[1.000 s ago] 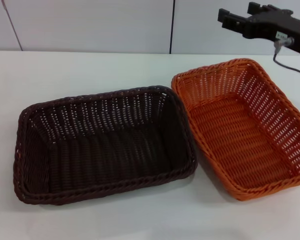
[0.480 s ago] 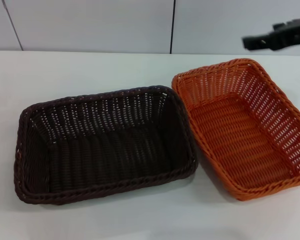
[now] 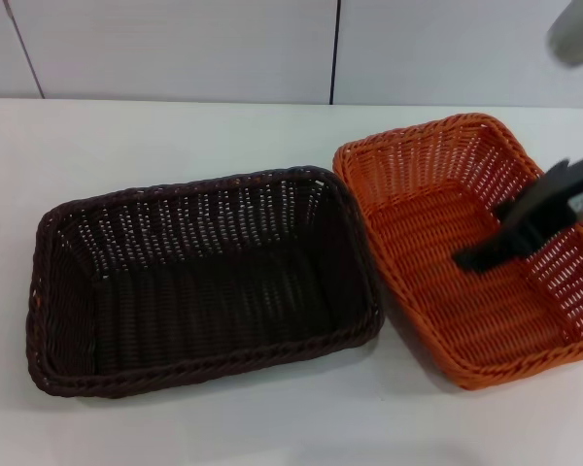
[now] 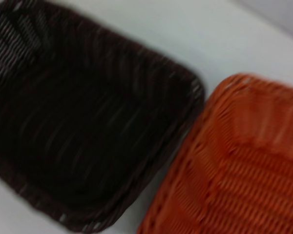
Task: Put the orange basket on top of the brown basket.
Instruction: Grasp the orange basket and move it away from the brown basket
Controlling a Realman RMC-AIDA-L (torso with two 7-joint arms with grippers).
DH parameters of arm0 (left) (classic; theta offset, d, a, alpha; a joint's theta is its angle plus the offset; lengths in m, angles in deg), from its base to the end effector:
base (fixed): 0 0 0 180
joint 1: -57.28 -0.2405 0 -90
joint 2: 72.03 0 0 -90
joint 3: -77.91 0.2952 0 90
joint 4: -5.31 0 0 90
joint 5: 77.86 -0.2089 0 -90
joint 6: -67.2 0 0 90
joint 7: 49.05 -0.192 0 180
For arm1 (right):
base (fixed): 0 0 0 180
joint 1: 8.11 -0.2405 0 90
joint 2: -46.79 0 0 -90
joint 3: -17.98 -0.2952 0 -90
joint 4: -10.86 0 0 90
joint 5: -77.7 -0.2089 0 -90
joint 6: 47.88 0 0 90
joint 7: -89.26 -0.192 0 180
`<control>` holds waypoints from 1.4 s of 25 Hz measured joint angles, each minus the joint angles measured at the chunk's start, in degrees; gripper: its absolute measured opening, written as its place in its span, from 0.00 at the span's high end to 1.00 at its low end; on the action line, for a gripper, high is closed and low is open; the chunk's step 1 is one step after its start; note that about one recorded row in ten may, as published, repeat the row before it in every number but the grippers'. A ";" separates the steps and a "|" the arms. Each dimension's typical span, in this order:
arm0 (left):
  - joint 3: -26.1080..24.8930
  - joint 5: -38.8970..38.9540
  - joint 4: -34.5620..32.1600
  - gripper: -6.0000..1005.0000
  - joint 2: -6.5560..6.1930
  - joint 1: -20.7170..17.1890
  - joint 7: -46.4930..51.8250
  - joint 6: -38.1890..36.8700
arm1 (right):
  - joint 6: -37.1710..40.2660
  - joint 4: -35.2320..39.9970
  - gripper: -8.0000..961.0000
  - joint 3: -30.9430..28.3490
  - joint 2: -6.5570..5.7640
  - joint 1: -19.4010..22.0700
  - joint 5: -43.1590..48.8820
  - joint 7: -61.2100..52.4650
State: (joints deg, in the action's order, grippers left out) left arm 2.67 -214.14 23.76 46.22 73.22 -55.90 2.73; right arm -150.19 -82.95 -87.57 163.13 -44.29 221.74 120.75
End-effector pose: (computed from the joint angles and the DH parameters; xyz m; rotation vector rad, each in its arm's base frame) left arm -0.4146 0.3624 0.0432 -1.2093 -0.5234 -0.4943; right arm 0.1756 0.3771 -0.0052 -2.6280 0.7703 -0.4022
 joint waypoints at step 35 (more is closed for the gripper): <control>-0.61 1.34 0.31 0.18 0.31 1.61 -0.08 7.95 | -4.72 -0.26 0.15 20.46 -1.28 0.67 3.27 -0.13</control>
State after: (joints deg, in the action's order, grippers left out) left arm 2.06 -212.80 24.07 46.53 74.84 -55.98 10.69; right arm -154.91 -83.21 -67.11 161.85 -43.61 225.00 120.61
